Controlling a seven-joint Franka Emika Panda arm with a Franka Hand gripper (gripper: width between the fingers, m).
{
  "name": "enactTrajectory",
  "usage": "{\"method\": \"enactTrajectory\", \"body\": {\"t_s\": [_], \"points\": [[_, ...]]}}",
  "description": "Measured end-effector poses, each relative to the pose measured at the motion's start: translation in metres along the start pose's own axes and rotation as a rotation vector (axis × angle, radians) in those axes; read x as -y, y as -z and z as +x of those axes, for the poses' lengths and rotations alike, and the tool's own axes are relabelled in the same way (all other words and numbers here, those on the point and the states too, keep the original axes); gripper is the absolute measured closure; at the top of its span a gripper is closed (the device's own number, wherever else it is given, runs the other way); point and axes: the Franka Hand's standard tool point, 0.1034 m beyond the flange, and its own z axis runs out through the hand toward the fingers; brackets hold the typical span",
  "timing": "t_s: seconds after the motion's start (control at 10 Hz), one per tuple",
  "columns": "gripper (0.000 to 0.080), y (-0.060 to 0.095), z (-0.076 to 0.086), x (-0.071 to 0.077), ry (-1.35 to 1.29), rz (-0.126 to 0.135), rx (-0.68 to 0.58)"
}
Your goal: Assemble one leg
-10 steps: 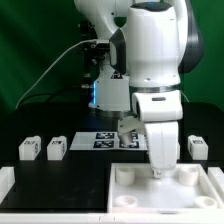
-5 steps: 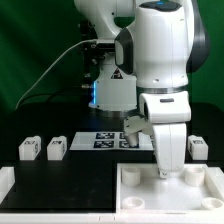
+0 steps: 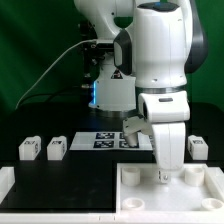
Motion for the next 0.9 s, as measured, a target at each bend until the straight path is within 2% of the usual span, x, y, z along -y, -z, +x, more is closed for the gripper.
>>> {"method": "enactTrajectory", "body": {"t_s": [0.1,0.2,0.3,0.9], "points": [[0.0311,0.0000,-0.0001,0.0000,0.000,0.000,0.000],[0.0178,0.0000,-0.0002,0.0000,0.000,0.000,0.000],[0.0158,0.0000,-0.0004,0.0000,-0.001,0.000,0.000],[0.0151,0.0000,-0.0014,-0.0001,-0.003,0.000,0.000]]}}
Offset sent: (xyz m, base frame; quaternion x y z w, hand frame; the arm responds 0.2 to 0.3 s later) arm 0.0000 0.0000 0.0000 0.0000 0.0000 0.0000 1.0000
